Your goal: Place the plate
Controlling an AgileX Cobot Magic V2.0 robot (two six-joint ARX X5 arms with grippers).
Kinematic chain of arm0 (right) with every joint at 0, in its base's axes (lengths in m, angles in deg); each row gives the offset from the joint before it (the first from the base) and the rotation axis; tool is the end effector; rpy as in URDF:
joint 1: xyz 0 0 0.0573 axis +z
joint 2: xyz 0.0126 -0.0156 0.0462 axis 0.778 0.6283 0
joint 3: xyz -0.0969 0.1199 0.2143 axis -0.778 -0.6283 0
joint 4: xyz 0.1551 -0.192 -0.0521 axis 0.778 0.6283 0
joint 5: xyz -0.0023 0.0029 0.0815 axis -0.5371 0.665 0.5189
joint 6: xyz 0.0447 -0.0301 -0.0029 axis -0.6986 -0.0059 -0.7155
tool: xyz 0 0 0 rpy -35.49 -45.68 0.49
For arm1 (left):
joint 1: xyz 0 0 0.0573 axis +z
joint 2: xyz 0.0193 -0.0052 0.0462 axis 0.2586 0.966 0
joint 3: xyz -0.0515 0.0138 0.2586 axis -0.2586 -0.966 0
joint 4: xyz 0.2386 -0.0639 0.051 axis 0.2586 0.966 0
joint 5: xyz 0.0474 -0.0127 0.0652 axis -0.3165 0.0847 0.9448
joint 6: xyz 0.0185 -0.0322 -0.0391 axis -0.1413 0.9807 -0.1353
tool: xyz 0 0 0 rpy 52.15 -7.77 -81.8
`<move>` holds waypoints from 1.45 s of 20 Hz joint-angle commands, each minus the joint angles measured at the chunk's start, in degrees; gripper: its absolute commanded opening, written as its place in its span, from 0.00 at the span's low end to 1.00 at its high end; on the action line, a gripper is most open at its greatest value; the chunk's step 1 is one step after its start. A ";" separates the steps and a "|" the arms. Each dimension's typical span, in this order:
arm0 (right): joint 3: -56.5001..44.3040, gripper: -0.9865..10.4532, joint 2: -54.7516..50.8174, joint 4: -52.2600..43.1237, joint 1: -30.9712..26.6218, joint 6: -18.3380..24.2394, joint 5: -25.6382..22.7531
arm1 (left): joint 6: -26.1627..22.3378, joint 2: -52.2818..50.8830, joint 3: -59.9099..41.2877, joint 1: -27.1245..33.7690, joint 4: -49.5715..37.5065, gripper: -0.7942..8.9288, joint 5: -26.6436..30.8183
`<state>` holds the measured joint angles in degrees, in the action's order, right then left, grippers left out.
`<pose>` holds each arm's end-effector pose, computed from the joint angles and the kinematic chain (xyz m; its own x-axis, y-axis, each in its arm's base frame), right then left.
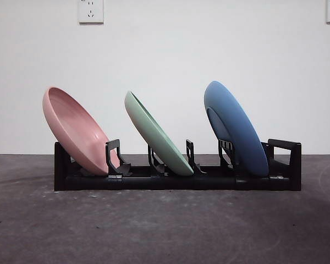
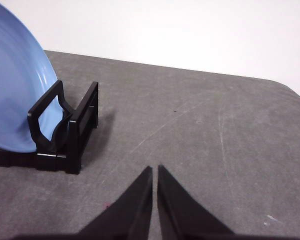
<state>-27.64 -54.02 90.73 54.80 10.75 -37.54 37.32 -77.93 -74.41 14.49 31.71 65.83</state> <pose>0.0964 0.0041 0.1581 0.9952 -0.0114 -0.0975 0.0035 0.9968 -0.0803 0.0948 -0.0008 0.1563 0.9875 -0.0049 -0.1576 -0.0024 0.9989 -0.0459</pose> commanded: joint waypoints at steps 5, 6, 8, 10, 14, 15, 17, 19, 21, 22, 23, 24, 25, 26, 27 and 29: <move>-0.24 0.10 -0.04 -0.68 0.22 -5.99 3.82 | 9.84 -0.09 -1.05 0.04 0.09 0.09 -0.07; -0.24 0.10 -0.04 -0.83 0.22 -8.59 4.39 | 13.07 -0.09 -1.05 0.04 -0.33 0.09 -0.07; -0.24 0.10 -0.04 -1.25 0.22 -14.16 4.33 | 19.02 -0.09 -1.05 0.04 -0.70 0.09 -0.07; -0.24 0.10 -0.04 -1.95 0.22 -17.92 4.42 | 24.72 -0.09 -1.05 0.04 -1.88 0.09 -0.07; -0.20 0.10 -0.04 -5.33 0.26 -18.01 6.27 | 30.75 -0.11 -1.03 0.04 -4.76 0.09 -0.87; -0.20 0.10 -0.04 -6.93 0.26 -18.32 7.21 | 31.61 -0.09 -1.03 0.04 -6.14 0.09 -1.31; -0.13 0.10 -0.04 -8.98 0.26 -18.93 8.41 | 32.11 -0.09 -1.03 0.04 -9.05 0.09 -3.69; 0.59 0.10 -0.04 -10.60 0.26 -21.94 9.88 | 32.94 -0.09 -0.63 0.04 -10.95 0.09 -6.75; 3.32 0.10 0.07 -8.85 0.26 -25.92 10.23 | 34.40 -0.07 0.74 0.04 -10.49 0.09 -9.62; 5.14 0.10 0.42 -6.88 0.26 -26.86 10.29 | 35.63 -0.04 1.57 0.04 -9.86 0.09 -10.56; 7.23 0.10 0.98 -4.31 0.26 -27.12 10.34 | 36.61 0.04 2.47 0.04 -9.11 0.09 -11.21; 10.56 0.10 2.05 0.11 0.26 -27.10 10.36 | 37.33 0.33 3.96 0.04 -7.50 0.09 -11.74; 13.03 0.10 3.13 3.34 0.26 -26.86 10.38 | 37.46 0.57 5.22 0.04 -5.92 0.09 -12.13; 15.50 0.10 4.46 6.36 0.26 -26.40 10.60 | 37.46 0.94 6.62 0.04 -4.24 0.09 -12.44; 18.64 0.10 6.45 9.86 0.26 -25.66 11.19 | 37.42 1.62 8.63 0.04 -1.97 0.09 -12.87; 23.17 0.10 9.81 14.29 0.26 -24.15 13.25 | 36.96 2.93 11.72 0.04 1.57 0.09 -13.88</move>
<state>-6.24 -45.74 102.93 54.87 -14.26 -25.01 73.89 -75.57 -64.25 14.47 32.36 52.60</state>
